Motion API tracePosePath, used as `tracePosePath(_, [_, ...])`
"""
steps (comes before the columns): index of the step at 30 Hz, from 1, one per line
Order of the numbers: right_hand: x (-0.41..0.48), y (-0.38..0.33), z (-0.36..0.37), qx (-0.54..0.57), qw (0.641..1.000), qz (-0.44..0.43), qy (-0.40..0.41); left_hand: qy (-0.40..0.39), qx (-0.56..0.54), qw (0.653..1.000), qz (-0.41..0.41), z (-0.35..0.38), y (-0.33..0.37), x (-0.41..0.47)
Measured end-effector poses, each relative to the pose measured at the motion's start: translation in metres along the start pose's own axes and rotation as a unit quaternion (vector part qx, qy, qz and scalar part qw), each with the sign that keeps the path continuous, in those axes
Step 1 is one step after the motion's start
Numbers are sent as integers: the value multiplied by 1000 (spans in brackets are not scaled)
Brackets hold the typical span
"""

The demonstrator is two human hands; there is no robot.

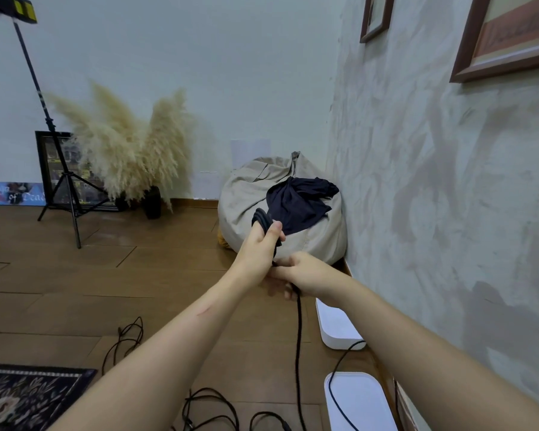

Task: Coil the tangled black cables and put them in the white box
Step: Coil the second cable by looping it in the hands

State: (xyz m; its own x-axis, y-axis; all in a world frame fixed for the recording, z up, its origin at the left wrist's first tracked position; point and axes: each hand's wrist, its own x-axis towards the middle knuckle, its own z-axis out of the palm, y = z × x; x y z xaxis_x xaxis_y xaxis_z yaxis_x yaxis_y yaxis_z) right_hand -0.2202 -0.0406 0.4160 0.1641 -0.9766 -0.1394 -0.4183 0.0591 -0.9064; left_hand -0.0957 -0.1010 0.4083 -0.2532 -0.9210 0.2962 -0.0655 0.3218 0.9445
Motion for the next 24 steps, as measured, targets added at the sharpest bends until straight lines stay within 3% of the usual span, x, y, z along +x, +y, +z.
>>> tracePosePath(5, [-12, -9, -12, 12, 998, 41, -53, 14, 51, 998, 19, -1, -7, 1])
tracePosePath(8, [-17, -16, -24, -115, 992, 23, -39, 19, 77, 997, 14, -7, -8, 2])
tracePosePath(10, [-18, -19, -30, -274, 961, -35, 1, 6, 93, 996, 7, -8, -10, 2])
tracePosePath(12, [-14, -20, -34, -407, 905, -108, 57, -25, 104, 994, 3, -7, -13, 3])
tracePosePath(14, [-13, -21, -37, -459, 864, -170, 119, -66, 91, 994, 0, -6, -13, 1])
tracePosePath(19, [-13, -19, -46, -402, 852, -261, 210, -150, 22, 987, -42, -2, 7, -11])
tracePosePath(24, [-14, -16, -52, -308, 881, -256, 252, -206, 7, 978, -36, -5, 12, -23])
